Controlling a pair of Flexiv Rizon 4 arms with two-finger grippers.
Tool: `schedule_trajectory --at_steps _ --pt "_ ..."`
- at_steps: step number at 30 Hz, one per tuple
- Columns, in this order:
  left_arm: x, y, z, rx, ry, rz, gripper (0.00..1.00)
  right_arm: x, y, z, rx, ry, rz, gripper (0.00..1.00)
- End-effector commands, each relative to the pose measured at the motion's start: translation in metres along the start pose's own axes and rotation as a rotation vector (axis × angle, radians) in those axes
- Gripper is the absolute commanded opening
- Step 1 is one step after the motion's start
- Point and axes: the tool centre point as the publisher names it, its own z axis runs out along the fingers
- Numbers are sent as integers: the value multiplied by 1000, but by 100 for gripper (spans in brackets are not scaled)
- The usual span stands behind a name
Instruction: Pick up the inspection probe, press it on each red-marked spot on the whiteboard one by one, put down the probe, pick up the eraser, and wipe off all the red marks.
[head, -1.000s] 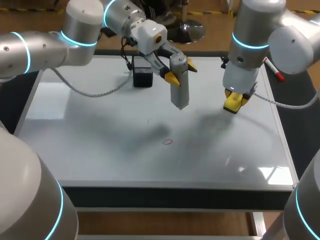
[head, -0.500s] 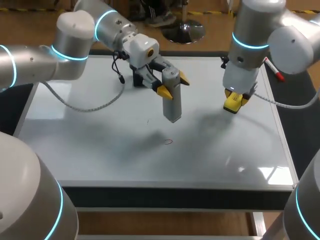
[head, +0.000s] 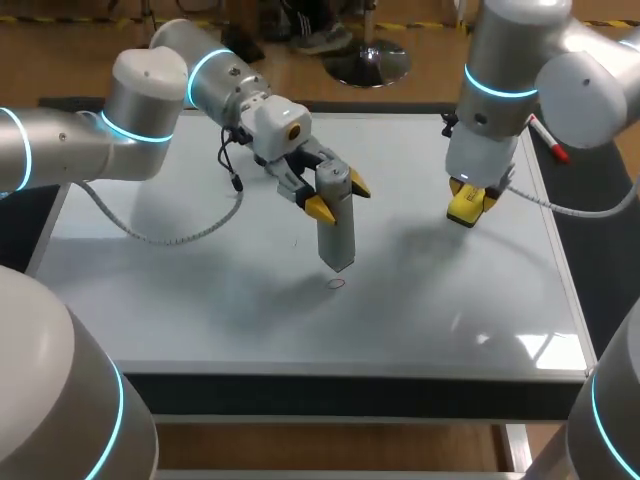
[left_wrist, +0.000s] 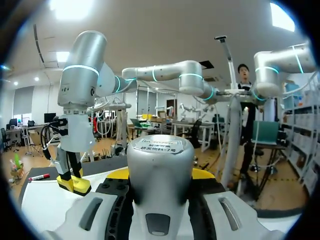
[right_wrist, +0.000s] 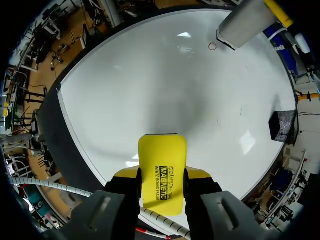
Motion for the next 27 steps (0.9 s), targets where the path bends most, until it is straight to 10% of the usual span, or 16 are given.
schedule_trajectory --at_steps 1,27 --pt "-6 9 2 13 32 -10 0 0 -1 -1 2 2 -2 0" --pt "7 42 7 -1 12 -73 0 0 -1 -1 2 2 -2 0"
